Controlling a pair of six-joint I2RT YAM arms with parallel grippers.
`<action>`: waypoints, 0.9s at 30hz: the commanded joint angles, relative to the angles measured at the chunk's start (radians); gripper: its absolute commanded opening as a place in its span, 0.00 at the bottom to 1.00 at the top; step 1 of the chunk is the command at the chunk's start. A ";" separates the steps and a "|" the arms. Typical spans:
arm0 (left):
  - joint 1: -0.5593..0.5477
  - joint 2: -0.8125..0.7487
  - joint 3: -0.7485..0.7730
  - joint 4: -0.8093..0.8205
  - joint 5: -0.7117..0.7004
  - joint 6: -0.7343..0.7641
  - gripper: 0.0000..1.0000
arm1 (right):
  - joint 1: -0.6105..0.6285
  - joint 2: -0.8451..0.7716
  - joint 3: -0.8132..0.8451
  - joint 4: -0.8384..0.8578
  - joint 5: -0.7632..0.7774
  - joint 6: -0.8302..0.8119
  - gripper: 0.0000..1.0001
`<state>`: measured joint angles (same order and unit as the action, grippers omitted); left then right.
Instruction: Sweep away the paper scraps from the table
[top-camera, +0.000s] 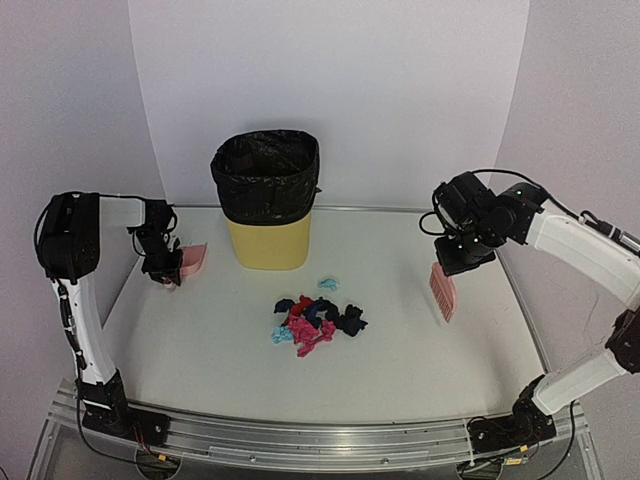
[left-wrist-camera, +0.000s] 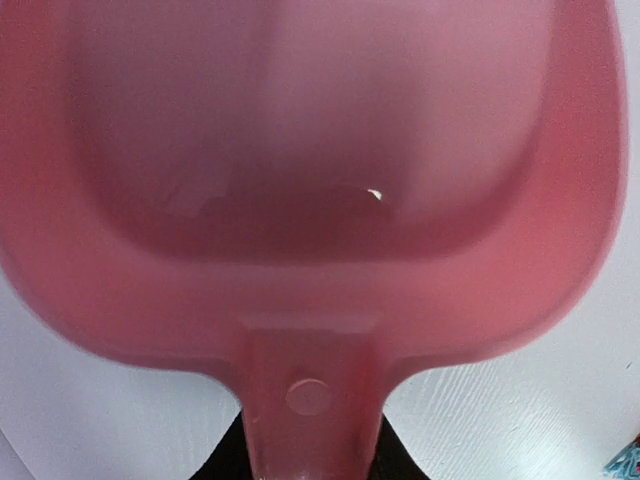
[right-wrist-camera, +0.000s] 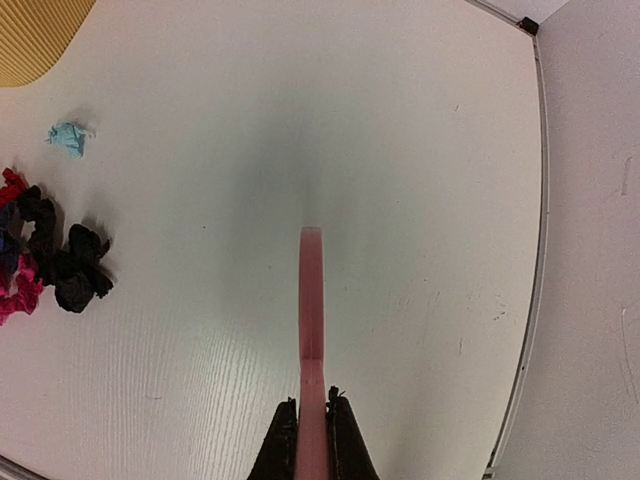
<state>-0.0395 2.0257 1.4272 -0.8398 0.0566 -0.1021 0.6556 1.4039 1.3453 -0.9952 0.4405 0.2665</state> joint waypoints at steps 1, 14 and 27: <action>-0.001 0.013 0.050 -0.039 -0.042 -0.019 0.19 | -0.003 -0.037 0.000 0.011 -0.012 0.006 0.00; -0.057 -0.304 -0.045 -0.139 -0.142 -0.252 0.00 | -0.004 -0.049 -0.012 0.012 -0.059 -0.020 0.00; -0.205 -0.785 -0.373 -0.346 -0.055 -0.423 0.00 | -0.003 -0.015 -0.012 0.012 -0.180 -0.059 0.00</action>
<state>-0.2365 1.3621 1.1224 -1.0720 -0.0541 -0.4717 0.6556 1.3853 1.3300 -0.9949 0.3183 0.2299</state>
